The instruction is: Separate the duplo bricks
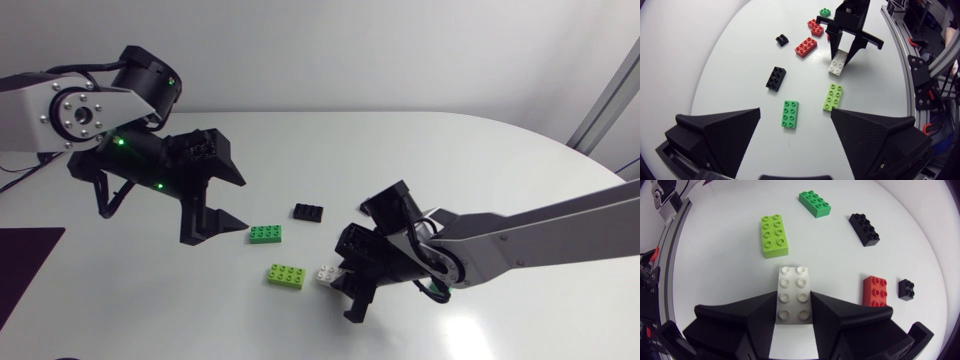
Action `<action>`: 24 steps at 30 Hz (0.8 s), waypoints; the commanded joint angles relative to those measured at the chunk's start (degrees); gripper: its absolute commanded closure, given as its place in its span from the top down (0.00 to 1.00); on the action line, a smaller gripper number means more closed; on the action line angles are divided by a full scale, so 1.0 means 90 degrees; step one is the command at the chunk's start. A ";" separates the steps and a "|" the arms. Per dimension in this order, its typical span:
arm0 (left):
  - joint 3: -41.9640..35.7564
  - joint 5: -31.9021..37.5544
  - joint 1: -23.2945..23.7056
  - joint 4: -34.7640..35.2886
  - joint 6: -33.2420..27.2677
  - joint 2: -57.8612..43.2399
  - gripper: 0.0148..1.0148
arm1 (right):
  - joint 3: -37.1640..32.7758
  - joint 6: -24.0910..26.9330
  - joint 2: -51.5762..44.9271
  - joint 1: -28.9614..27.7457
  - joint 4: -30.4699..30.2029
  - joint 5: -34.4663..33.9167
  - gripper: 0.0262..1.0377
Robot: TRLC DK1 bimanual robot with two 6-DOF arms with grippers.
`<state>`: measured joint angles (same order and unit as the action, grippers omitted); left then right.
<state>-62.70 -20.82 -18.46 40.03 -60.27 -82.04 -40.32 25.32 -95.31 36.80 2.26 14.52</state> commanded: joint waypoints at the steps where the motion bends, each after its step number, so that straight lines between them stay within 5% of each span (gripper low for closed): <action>1: 0.0160 -0.0060 0.0108 -0.0083 0.0212 0.0141 0.97 | -0.0032 -0.0069 -0.0211 0.0081 0.0032 -0.0120 0.51; 4: 0.0160 -0.0060 0.0195 -0.0112 0.0300 0.0180 0.97 | -0.0003 -0.0069 -0.0221 0.0072 0.0042 -0.0198 0.85; 11: 0.0248 -0.0060 0.0225 -0.0268 0.0515 0.0424 0.97 | 0.0222 -0.0069 0.0004 0.0072 0.0198 -0.0432 0.95; 24: 0.0648 0.0399 0.0371 -0.0962 0.1316 0.1479 0.97 | 0.0593 -0.0079 0.3402 -0.0319 -0.0417 -0.1272 0.96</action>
<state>-59.11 -17.76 -15.68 32.01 -50.28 -70.35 -37.15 25.30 -67.88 34.76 -0.10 4.62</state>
